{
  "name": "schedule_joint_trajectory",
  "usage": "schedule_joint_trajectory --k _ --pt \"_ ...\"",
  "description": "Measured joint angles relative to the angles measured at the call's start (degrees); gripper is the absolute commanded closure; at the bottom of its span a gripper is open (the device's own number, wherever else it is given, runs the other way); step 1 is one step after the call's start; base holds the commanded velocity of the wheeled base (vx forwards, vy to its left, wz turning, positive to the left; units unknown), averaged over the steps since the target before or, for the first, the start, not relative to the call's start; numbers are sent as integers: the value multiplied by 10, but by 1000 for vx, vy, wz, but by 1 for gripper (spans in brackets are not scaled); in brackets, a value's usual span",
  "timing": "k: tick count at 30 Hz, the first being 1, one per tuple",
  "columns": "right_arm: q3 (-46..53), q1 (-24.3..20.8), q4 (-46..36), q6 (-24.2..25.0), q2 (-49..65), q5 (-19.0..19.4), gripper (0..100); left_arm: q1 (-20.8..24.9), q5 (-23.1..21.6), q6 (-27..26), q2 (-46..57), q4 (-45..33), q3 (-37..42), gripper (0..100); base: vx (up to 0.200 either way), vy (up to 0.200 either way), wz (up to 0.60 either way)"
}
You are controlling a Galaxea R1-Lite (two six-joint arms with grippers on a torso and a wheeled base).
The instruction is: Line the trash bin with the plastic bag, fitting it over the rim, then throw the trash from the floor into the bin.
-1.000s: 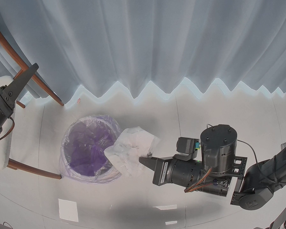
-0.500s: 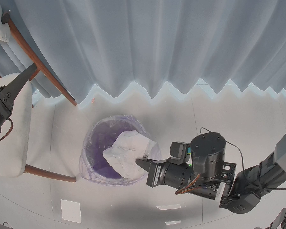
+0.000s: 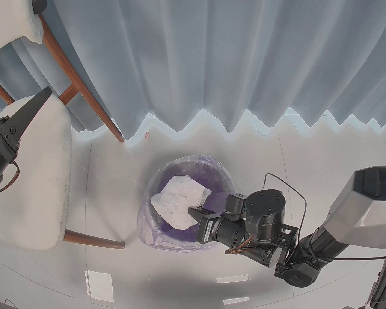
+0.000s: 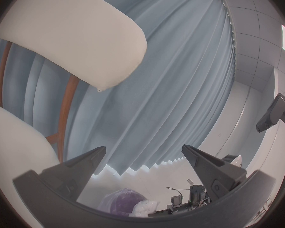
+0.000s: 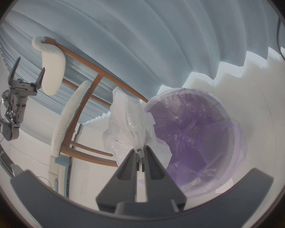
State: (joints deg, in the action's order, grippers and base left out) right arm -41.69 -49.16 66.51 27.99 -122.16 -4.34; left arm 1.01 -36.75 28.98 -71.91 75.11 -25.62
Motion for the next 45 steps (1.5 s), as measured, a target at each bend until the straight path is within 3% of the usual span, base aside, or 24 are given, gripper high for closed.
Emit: schedule_joint_trajectory --k 12,21,22,37,45 --pt "-19 37 67 -14 -86 -11 100 0 -1 0 1 -1 1 0 0 0 0" --pt "-21 50 71 -16 -112 -12 100 1 -2 -24 1 -2 5 0 0 0 0" --pt "-21 50 71 -16 -112 -12 0 2 -2 -24 1 -2 6 0 0 0 0" --pt "-5 50 99 -14 -95 -10 0 3 -2 -25 0 -2 8 0 0 0 0" --pt "32 49 95 -22 -14 -15 0 3 -2 -26 9 -1 7 0 0 0 0"
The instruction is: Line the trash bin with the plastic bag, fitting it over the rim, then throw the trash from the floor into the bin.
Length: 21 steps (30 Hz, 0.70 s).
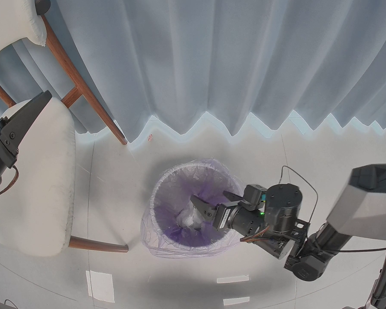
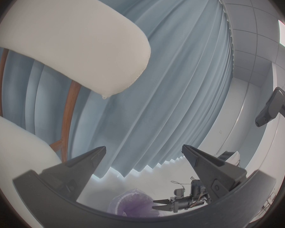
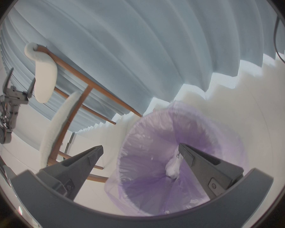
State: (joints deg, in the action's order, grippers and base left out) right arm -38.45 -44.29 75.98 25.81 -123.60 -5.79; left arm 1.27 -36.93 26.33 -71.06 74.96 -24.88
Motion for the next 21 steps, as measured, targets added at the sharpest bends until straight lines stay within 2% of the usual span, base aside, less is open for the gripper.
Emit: schedule_joint_trajectory --k 3,11,15,21 --pt "35 0 -2 -17 55 -18 0 -2 0 -1 11 -1 0 0 0 0 0" --pt "175 8 -8 -94 234 -105 0 -12 0 -3 68 -41 25 0 0 0 0" --pt "240 19 -16 -131 326 -145 0 -18 2 -3 136 -102 66 0 0 0 0" --pt "301 63 -65 -163 446 -170 0 -34 3 -5 282 -241 125 0 0 0 0"
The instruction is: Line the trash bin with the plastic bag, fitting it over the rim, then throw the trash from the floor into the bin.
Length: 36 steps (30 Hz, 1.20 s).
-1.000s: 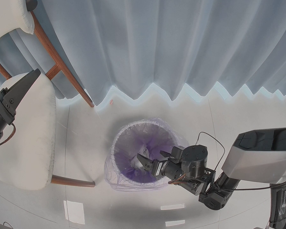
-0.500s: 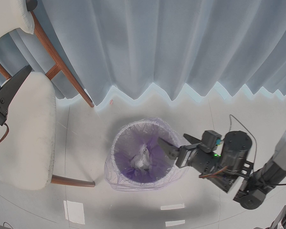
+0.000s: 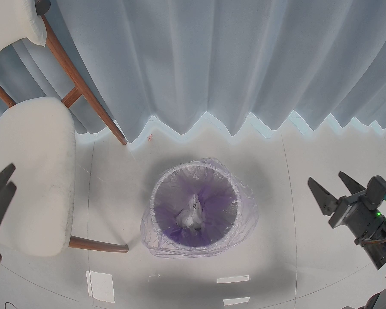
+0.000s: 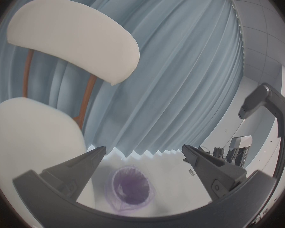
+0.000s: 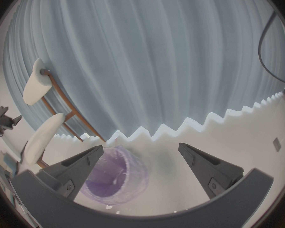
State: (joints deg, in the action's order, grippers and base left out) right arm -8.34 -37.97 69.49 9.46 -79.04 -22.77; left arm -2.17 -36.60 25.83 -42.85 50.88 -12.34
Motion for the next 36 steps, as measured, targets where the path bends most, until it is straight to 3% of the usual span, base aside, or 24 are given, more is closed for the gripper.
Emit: schedule_joint_trajectory --k 6,9,14,23,26,30,36 --pt "32 68 -103 -27 135 -12 0 -19 38 -50 147 -153 45 0 0 0 0" --pt "43 107 -168 -41 214 -7 0 -25 89 -88 198 -220 60 0 0 0 0" --pt "54 174 -290 -64 350 32 0 -33 174 -133 254 -293 77 0 0 0 0" --pt "70 297 -567 -84 609 129 0 -44 448 -174 322 -419 103 0 0 0 0" --pt "72 326 -627 -91 681 160 0 -46 500 -192 336 -438 108 0 0 0 0" --pt "73 346 -648 -90 737 202 0 -43 498 -215 349 -465 112 0 0 0 0" --pt "73 368 -677 -77 771 209 0 -32 382 -250 363 -497 113 0 0 0 0"
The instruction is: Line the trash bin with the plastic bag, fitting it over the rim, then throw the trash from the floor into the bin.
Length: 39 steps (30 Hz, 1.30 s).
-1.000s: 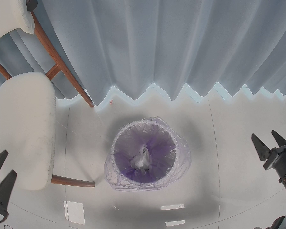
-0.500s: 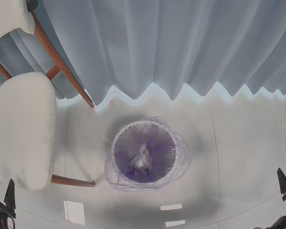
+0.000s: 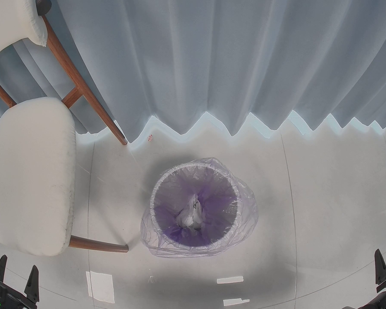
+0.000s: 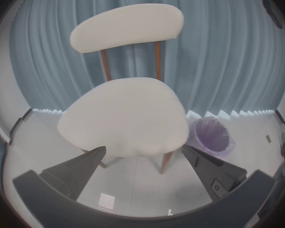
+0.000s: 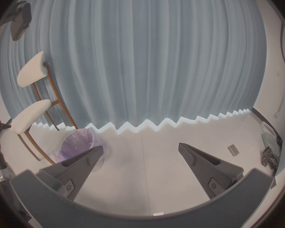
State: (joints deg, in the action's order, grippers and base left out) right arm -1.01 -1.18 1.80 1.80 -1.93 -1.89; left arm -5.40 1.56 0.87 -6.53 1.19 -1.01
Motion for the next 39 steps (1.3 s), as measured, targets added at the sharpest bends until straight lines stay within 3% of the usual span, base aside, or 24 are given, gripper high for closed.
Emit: schedule_joint_trajectory --k 5,14,25,39 --pt "0 12 -15 5 9 -21 0 7 -24 -17 9 -15 0 0 0 0 0" --pt "0 14 -17 -15 13 15 0 61 -23 -16 33 -15 0 0 0 0 0" --pt "0 14 -25 4 14 -9 0 58 -7 1 55 -12 0 0 0 0 0" --pt "0 14 -18 -11 13 15 0 58 -9 -4 58 -14 0 0 0 0 0"
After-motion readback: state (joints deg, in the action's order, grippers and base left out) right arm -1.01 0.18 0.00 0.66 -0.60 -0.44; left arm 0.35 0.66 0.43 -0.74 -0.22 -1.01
